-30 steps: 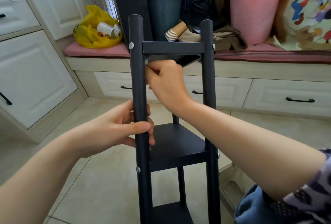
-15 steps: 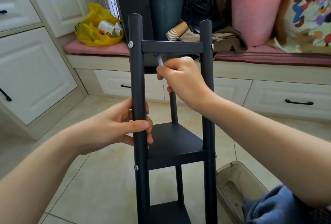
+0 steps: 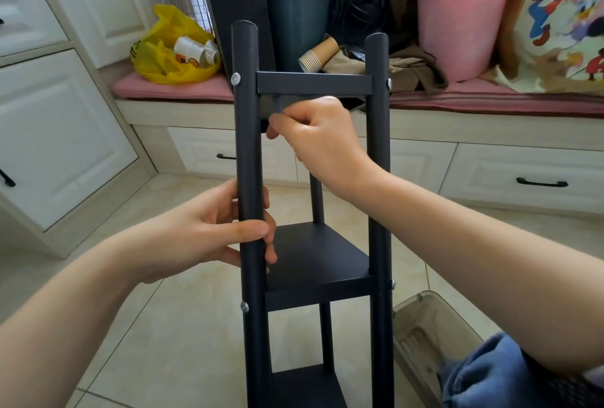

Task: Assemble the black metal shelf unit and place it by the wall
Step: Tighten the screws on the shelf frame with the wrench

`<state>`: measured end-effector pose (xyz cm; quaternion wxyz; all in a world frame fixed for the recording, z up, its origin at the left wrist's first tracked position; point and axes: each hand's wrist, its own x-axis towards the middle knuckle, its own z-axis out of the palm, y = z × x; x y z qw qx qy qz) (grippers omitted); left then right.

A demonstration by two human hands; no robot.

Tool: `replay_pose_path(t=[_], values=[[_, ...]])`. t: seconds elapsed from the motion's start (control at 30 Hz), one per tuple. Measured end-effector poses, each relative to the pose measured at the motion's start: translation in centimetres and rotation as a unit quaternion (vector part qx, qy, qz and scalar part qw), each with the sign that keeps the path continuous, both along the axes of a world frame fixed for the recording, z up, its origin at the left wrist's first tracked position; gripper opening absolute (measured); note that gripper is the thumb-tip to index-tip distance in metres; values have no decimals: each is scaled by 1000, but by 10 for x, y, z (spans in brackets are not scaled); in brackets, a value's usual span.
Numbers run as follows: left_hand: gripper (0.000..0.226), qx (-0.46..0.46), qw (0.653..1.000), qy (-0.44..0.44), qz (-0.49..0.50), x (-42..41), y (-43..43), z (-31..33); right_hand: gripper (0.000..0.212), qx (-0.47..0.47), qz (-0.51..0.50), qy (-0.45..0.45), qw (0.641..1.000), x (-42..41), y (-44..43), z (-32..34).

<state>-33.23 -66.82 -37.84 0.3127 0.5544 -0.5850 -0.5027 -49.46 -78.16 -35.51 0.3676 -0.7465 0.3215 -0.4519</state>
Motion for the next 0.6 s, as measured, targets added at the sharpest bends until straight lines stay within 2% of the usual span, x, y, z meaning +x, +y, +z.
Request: replay_pose_path(t=[0.2,0.33,0.47,0.6], values=[[44,8,1000,5,-10,-2,1,2,37,-19,-7,-4,1000,7,1,-6],[40,13,1000,-2,-13,-1,1,4,31,-11,0,-44,999,18,3,-11],[40,14,1000,-10,-10,0,0,5,48,-20,-18,-81,996,32,1,-16],[39,16,1000,-8,-14,-1,-1,5,55,-21,-27,-94,995,35,1,-17]])
